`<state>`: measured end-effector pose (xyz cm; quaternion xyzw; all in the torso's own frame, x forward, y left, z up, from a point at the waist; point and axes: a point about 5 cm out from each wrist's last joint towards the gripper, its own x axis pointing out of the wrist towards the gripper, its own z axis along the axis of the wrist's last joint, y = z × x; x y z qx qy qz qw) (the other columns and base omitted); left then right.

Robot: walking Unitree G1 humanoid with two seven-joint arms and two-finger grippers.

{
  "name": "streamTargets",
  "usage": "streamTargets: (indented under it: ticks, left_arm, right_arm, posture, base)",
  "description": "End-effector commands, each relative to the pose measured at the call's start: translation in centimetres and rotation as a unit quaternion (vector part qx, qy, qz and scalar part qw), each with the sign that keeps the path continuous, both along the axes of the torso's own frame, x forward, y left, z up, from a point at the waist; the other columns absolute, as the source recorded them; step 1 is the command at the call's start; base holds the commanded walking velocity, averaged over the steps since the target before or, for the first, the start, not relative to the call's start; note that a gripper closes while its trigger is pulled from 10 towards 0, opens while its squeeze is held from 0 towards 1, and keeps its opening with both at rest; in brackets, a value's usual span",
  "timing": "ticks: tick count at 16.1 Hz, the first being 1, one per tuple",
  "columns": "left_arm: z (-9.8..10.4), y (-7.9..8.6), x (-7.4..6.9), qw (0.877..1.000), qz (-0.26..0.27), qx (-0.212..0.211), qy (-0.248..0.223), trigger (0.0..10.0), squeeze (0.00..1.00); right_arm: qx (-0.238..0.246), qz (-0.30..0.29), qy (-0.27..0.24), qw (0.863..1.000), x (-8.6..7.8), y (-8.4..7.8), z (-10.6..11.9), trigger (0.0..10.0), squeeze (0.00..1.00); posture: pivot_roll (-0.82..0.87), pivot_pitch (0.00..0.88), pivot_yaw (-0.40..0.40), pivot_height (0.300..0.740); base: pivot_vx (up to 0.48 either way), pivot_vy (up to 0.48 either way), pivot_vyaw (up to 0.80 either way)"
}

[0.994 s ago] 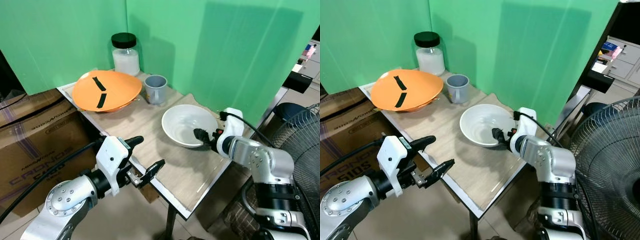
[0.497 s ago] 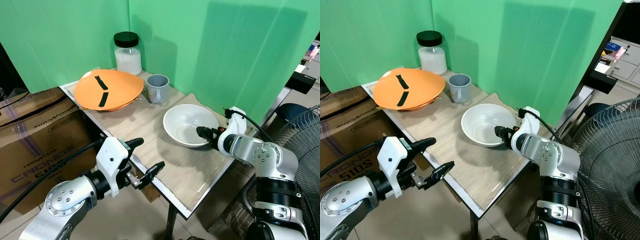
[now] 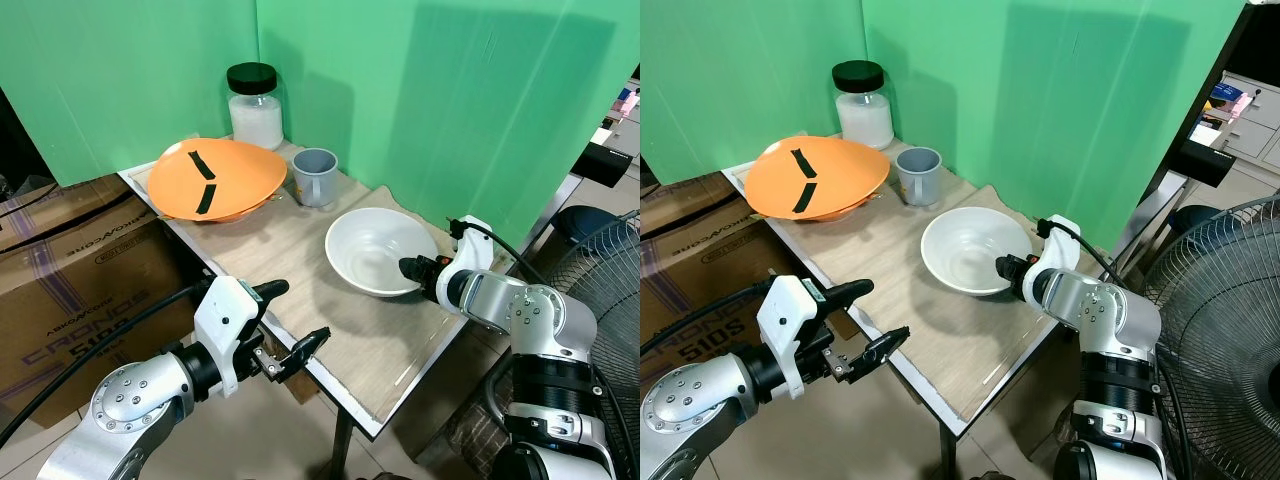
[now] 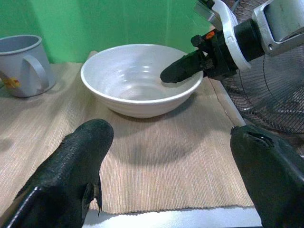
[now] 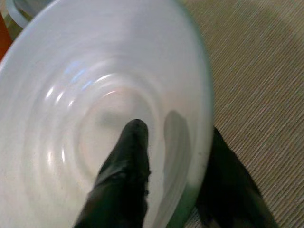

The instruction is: Setting the table

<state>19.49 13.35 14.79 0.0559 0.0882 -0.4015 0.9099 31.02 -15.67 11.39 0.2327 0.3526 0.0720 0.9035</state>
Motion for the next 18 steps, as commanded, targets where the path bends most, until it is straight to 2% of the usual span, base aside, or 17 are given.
streamTargets:
  ticks: [1, 12, 13, 14, 15, 16, 17, 18]
  left_arm:
    - [0.4, -0.2, -0.1, 1.000, -0.009, 0.001, -0.007, 10.0, 0.42]
    - [0.4, -0.2, -0.1, 1.000, -0.009, 0.001, -0.007, 10.0, 0.42]
    - [0.6, 0.1, -0.2, 0.999, 0.023, 0.001, -0.021, 10.0, 0.42]
    - [0.8, 0.4, -0.2, 0.998, 0.054, -0.001, -0.037, 10.0, 0.42]
    - [1.1, 0.9, -0.2, 0.991, 0.116, -0.007, -0.060, 10.0, 0.42]
    - [1.0, 1.0, -0.2, 0.988, 0.140, -0.012, -0.058, 10.0, 0.42]
    - [0.6, 1.0, -0.4, 0.981, 0.186, -0.018, -0.048, 10.0, 0.41]
    - [0.3, 0.5, -0.8, 0.979, 0.196, -0.029, -0.039, 10.0, 0.41]
  right_arm:
    - [0.002, 0.001, -0.008, 1.000, 0.3, 0.1, 0.6, 0.0, 0.00]
    - [0.002, 0.001, -0.008, 1.000, 0.3, 0.1, 0.6, 0.0, 0.00]
    - [0.014, 0.005, -0.101, 0.995, -0.3, -0.7, 3.7, 0.0, 0.00]
    - [0.013, 0.013, -0.181, 0.983, -1.4, -1.3, 6.3, 8.1, 0.00]
    - [-0.032, 0.028, -0.287, 0.957, -3.6, -1.6, 9.6, 10.0, 0.00]
    - [-0.059, 0.030, -0.301, 0.951, -4.3, -1.6, 9.8, 10.0, 0.00]
    - [-0.088, 0.039, -0.322, 0.942, -6.0, -1.1, 10.0, 10.0, 0.00]
    - [-0.087, 0.042, -0.327, 0.940, -7.3, -0.4, 9.5, 10.0, 0.00]
  posture:
    - [0.09, 0.000, -0.018, 0.740]
    - [0.09, 0.000, -0.018, 0.740]
    - [0.08, 0.000, -0.018, 0.740]
    - [0.08, 0.000, -0.018, 0.740]
    - [0.06, 0.000, -0.011, 0.740]
    - [0.05, 0.000, -0.005, 0.740]
    - [0.03, 0.000, 0.007, 0.740]
    - [0.02, 0.000, 0.009, 0.740]
  base:
    - [0.000, 0.000, 0.00]
    - [0.000, 0.000, 0.00]
    - [0.000, 0.000, 0.00]
    - [0.000, 0.000, 0.00]
    - [0.000, 0.000, 0.00]
    - [0.000, 0.000, 0.00]
    - [0.000, 0.000, -0.74]
    - [0.000, 0.000, -0.79]
